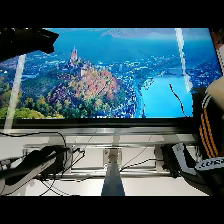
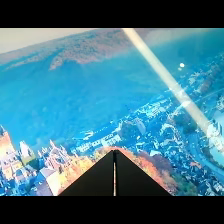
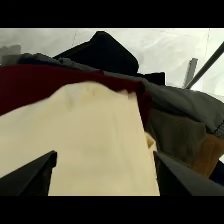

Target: Fold the clothes and pants, and hang the long-sleeved shirts on hangers.

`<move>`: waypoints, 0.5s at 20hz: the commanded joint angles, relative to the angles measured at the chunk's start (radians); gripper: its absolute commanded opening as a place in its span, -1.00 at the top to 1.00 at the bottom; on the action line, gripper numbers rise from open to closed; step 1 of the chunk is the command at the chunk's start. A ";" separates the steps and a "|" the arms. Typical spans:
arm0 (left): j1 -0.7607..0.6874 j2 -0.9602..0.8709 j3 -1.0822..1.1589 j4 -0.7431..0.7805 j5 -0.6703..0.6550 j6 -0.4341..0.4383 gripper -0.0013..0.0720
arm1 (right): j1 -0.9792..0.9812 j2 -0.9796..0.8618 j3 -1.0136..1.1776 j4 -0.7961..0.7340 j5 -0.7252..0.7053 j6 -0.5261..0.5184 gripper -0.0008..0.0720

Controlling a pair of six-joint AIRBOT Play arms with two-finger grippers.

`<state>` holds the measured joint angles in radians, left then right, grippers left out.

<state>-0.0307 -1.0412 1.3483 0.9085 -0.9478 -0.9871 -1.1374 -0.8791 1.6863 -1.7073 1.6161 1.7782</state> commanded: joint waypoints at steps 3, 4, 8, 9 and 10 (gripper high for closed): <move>0.001 0.001 0.001 0.000 0.000 0.000 0.93 | -0.027 0.002 -0.002 0.113 -0.022 0.015 -0.83; 0.001 0.001 0.001 0.000 0.000 0.000 0.93 | -0.027 0.002 -0.003 0.216 -0.044 -0.013 -0.27; 0.001 0.001 0.001 0.000 0.000 0.000 0.93 | 0.137 -0.018 -0.002 0.576 -0.075 -0.256 0.95; 0.001 0.001 0.001 0.000 0.000 0.000 0.93 | 0.214 -0.020 -0.002 0.580 -0.077 -0.282 0.95; 0.001 0.001 0.001 0.000 0.000 0.000 0.93 | 0.303 -0.024 -0.002 0.575 -0.082 -0.303 0.96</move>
<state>-0.0303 -1.0412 1.3483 0.9085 -0.9474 -0.9871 -0.9943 -0.8936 1.6836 -1.2701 1.5517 1.5944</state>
